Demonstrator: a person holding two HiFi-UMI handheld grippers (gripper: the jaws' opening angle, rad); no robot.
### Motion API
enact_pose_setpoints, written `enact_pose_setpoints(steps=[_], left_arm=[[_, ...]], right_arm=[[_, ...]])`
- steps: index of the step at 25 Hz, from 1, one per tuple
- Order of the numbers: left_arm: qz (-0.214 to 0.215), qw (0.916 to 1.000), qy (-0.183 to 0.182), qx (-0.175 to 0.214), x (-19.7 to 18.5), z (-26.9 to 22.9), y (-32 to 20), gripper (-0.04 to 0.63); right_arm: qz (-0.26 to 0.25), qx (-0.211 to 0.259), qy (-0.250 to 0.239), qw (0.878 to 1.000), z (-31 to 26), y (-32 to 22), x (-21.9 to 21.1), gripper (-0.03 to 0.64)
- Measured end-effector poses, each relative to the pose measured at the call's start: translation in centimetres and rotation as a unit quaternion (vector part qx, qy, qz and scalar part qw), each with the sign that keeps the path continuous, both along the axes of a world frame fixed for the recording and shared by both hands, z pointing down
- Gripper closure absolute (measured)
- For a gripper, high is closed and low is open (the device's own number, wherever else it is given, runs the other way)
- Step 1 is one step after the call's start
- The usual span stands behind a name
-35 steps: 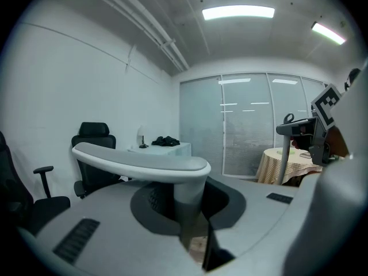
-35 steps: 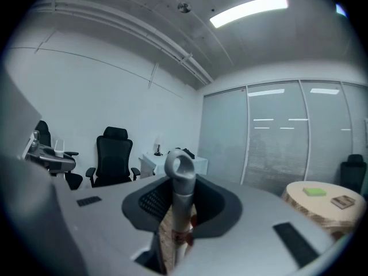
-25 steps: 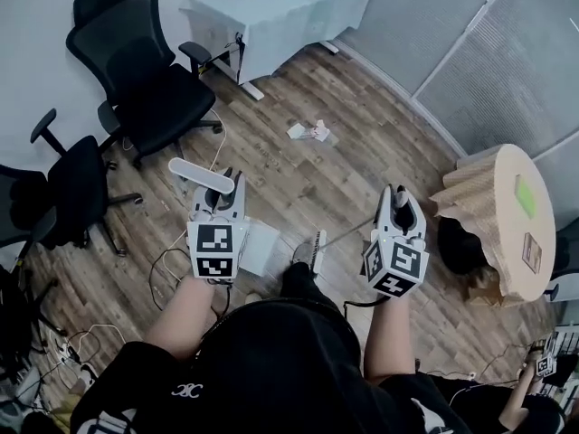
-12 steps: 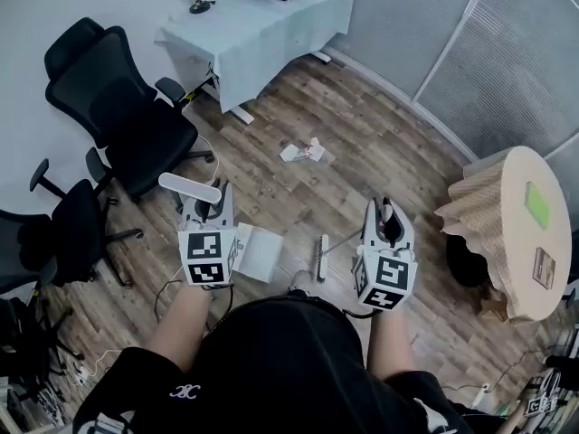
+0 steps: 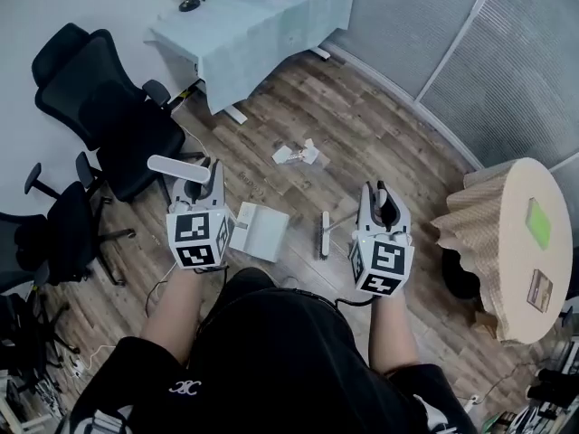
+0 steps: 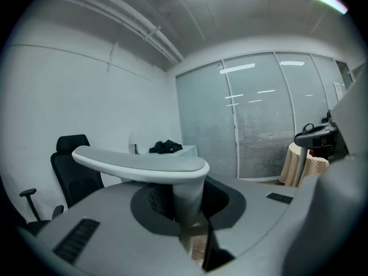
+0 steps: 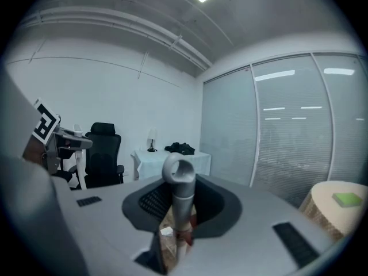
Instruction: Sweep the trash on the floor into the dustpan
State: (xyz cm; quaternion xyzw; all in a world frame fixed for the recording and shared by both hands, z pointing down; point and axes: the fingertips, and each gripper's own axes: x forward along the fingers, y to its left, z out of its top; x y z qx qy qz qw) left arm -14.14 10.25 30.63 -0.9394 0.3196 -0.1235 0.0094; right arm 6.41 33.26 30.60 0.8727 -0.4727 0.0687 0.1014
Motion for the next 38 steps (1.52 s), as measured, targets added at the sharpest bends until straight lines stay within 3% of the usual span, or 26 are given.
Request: enact_pose_setpoints(steps=[13,25,33,38], left_arm=[[-0.001,1.0000,0.006,-0.003,8.8,1.7,-7.4,0.537],[-0.061,0.9965,-0.003,-0.058,15.6,6.3,-22.8,0.537],[-0.066,0.9949,-0.026,-0.072,18.9,9.8,-29.0,0.537],[-0.117,0.9891,-0.034,-0.083,19.3,13.0,-33.2,0.537]], right_arm=[[0.006,-0.013,0.010,1.000,0.9,-6.1,7.9,0.520],[0.035,-0.049,-0.019,0.998,2.6,-16.8,17.8,0.520],[0.056,-0.066,-0.022,0.996,4.1,-24.0,23.9,0.520],[0.057,-0.085,-0.023,0.994,6.0,-27.5,28.0,0.520]])
